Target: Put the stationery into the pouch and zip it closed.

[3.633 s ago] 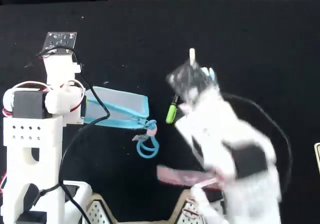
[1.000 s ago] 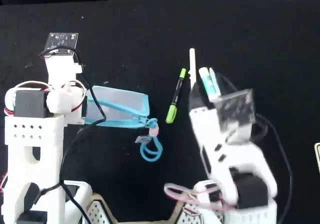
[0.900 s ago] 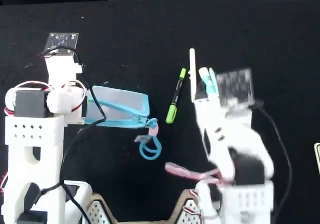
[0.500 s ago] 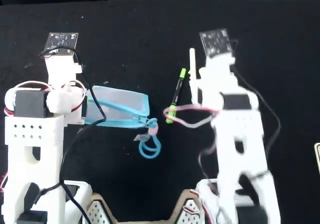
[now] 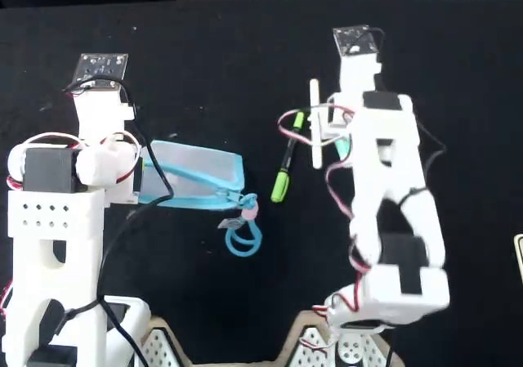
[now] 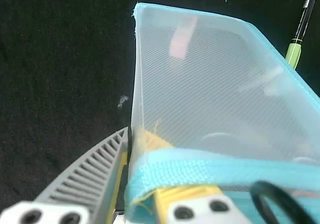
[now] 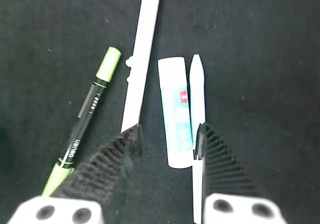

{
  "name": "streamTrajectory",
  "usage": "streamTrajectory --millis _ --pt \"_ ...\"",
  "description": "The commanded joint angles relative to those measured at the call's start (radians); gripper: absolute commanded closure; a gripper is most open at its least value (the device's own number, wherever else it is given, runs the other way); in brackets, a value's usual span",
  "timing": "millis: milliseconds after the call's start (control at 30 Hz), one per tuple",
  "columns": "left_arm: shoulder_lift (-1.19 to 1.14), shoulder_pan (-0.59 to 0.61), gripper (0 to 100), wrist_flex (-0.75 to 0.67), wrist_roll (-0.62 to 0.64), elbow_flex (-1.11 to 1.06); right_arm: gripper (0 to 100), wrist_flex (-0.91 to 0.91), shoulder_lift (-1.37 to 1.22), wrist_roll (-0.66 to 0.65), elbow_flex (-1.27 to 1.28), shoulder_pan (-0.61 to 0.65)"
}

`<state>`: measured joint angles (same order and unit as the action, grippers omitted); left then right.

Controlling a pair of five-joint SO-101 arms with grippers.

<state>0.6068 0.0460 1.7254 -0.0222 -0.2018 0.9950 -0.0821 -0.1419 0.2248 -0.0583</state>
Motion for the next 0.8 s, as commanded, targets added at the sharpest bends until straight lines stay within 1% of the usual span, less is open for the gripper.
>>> streamTrajectory --millis 0,133,367,567,633,767 --pt "0.005 -0.005 97 -0.012 0.0 -0.005 82.2 0.006 -0.097 -0.127 -0.116 -0.008" --pt "0.005 -0.005 97 -0.012 0.0 -0.005 82.2 0.006 -0.186 -0.199 -0.188 0.003" --pt "0.005 -0.005 97 -0.012 0.0 -0.005 82.2 0.006 -0.328 -0.21 -0.346 0.003" --pt "0.005 -0.005 97 -0.012 0.0 -0.005 82.3 0.006 -0.46 -0.278 -0.443 0.003" --pt "0.005 -0.005 97 -0.012 0.0 -0.005 84.7 0.006 -0.481 -0.301 -0.453 0.003" --pt "0.005 -0.005 97 -0.012 0.0 -0.005 93.3 0.006 -0.503 -0.348 -0.456 0.003"
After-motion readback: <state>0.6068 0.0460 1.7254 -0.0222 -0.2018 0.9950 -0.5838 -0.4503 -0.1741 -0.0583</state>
